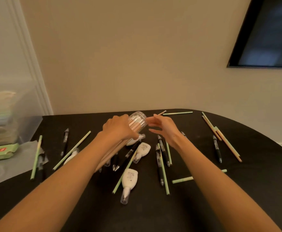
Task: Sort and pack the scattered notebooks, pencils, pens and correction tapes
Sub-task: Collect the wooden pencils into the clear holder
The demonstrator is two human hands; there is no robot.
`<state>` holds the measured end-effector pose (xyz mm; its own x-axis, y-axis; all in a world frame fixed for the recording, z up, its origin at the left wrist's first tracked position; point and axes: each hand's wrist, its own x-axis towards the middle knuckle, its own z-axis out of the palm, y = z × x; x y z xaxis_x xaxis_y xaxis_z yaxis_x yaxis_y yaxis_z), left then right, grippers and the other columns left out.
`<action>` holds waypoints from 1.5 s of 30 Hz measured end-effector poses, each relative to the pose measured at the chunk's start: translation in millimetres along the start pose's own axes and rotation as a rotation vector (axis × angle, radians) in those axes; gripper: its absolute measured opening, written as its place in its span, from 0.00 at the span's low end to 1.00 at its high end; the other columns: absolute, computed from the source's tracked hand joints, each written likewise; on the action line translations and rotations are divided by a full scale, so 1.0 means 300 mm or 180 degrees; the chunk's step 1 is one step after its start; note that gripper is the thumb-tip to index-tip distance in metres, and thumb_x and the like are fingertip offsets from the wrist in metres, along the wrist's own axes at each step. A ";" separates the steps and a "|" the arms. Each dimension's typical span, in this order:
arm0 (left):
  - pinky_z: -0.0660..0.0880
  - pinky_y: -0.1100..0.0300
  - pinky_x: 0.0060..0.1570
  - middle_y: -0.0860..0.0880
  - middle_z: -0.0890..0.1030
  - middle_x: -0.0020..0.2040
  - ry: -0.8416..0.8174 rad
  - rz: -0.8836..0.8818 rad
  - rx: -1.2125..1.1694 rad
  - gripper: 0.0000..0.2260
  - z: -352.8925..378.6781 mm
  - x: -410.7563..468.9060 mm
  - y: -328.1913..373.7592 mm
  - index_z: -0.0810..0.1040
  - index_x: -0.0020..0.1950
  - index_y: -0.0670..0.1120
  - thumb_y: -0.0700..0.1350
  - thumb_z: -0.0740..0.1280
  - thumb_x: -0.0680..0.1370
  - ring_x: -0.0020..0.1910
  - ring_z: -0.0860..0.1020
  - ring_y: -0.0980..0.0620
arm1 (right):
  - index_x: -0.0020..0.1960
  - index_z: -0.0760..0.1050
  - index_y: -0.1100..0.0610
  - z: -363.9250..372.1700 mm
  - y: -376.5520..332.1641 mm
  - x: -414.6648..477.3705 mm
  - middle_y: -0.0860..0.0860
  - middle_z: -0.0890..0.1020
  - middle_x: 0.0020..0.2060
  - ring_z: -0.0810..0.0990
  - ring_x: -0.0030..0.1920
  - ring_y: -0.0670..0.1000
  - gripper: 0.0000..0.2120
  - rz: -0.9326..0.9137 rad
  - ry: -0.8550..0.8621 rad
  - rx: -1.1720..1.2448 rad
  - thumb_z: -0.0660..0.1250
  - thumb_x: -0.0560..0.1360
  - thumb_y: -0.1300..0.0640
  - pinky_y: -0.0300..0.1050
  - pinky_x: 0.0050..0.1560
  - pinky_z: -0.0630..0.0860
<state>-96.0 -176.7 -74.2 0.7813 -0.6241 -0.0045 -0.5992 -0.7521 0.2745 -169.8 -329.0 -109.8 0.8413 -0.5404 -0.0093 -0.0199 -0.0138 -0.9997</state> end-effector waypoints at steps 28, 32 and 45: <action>0.67 0.54 0.46 0.44 0.75 0.57 0.0099 -0.0111 0.0319 0.26 0.065 0.397 0.123 0.68 0.56 0.46 0.56 0.73 0.66 0.55 0.73 0.43 | 0.35 0.69 0.62 -0.097 0.025 0.495 0.48 0.69 0.10 0.72 0.25 0.48 0.18 0.0443 0.0489 -0.2515 0.53 0.79 0.56 0.39 0.32 0.70; 0.67 0.54 0.46 0.45 0.75 0.56 0.0096 0.0065 0.0266 0.28 0.060 0.337 0.216 0.68 0.60 0.46 0.57 0.73 0.66 0.55 0.73 0.44 | 0.41 0.69 0.63 -0.218 -0.041 0.401 0.51 0.75 0.20 0.75 0.24 0.47 0.13 0.0258 0.0755 -0.2234 0.54 0.81 0.57 0.37 0.27 0.71; 0.73 0.50 0.54 0.45 0.72 0.61 -0.0268 0.0474 -0.0051 0.33 0.157 0.161 0.500 0.65 0.66 0.49 0.58 0.72 0.66 0.59 0.72 0.43 | 0.61 0.71 0.61 -0.737 0.107 0.017 0.60 0.71 0.59 0.76 0.52 0.57 0.17 0.1082 0.1926 -0.3771 0.67 0.75 0.56 0.46 0.45 0.73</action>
<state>-156.6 -329.6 -78.7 0.6663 -0.7445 -0.0430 -0.7039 -0.6469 0.2934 -285.4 -518.1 -137.1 0.3438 -0.9365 0.0689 -0.8780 -0.3466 -0.3303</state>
